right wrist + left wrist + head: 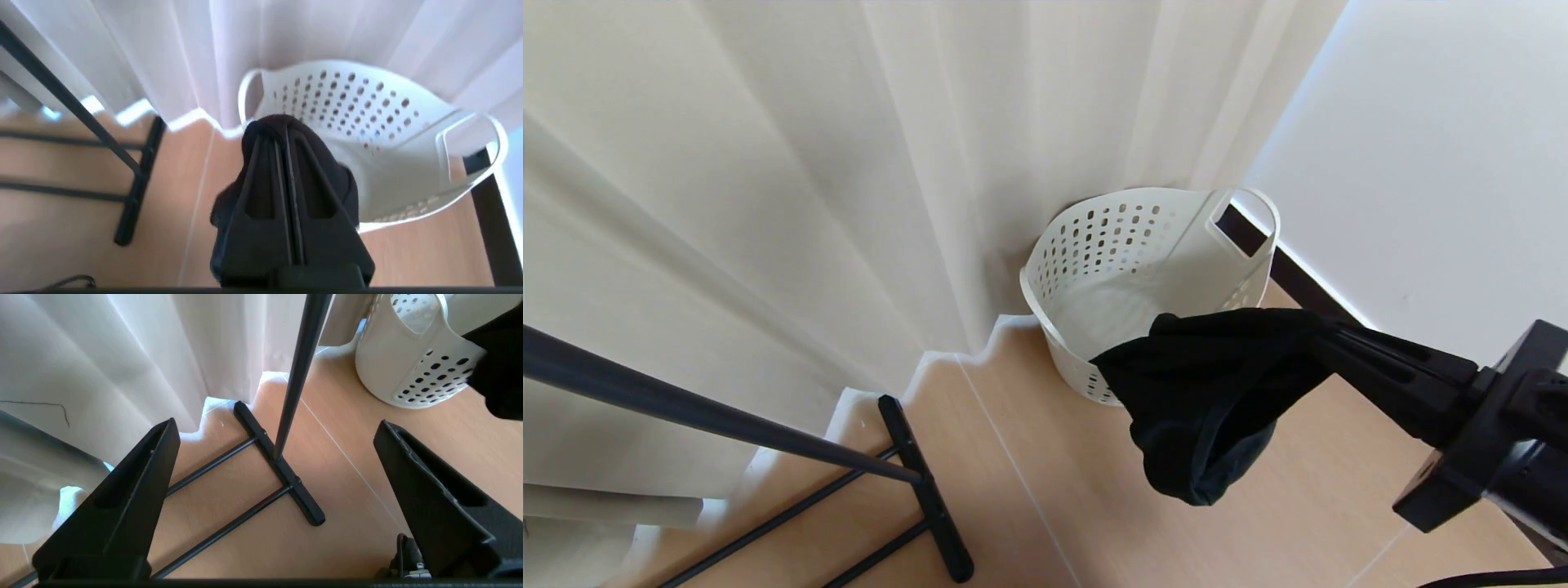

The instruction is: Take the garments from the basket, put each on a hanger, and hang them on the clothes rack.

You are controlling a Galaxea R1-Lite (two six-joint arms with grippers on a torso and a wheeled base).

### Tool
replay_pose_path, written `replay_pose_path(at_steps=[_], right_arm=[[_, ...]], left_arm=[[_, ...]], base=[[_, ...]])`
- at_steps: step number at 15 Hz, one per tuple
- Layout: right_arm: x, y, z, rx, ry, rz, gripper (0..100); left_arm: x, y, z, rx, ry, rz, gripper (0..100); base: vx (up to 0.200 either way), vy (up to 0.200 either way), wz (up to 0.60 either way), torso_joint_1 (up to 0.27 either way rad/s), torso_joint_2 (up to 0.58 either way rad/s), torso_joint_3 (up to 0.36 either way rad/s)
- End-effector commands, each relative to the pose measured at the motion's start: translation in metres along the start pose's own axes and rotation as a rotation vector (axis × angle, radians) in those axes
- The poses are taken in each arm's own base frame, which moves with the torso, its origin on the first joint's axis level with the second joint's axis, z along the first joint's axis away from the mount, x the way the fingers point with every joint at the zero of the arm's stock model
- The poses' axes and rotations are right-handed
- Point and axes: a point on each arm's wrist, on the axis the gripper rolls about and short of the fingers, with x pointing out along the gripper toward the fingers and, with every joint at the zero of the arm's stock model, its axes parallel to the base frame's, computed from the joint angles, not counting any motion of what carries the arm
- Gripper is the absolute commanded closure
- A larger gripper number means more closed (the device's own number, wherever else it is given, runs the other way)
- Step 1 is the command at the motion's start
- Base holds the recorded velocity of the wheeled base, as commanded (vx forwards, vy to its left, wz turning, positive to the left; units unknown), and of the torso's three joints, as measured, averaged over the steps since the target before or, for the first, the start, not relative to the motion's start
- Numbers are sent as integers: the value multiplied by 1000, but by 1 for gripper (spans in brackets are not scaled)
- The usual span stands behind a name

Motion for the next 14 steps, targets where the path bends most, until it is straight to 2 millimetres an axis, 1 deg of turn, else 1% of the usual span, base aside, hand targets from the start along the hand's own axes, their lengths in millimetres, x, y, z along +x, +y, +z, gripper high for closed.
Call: replay_pose_path(at_steps=[1,4,5,9,12,14], right_arm=[[-11,-4,7,16,-43,-4,100],[-12,-4,2,26,-27,-2,100],[-12,-3,-4,27,-4,-3,100],[-10,-5,-5,43,6,-11,100],[0,-4,-13,43,49,-22,100],[2,-5,-15,50,60,-32,100]], left_arm=[[0,0,0,5,-1,0,0],[0,0,0,5,2,-5,0],[0,0,0,4,0,-5,0],[0,0,0,4,0,-5,0],[0,0,0,2,0,-5,0],[0,0,0,1,0,-5,0]], base=[[0,0,0,0,0,0],[0,0,0,0,0,0],[0,0,0,0,0,0],[0,0,0,0,0,0],[0,0,0,0,0,0],[0,0,0,0,0,0]])
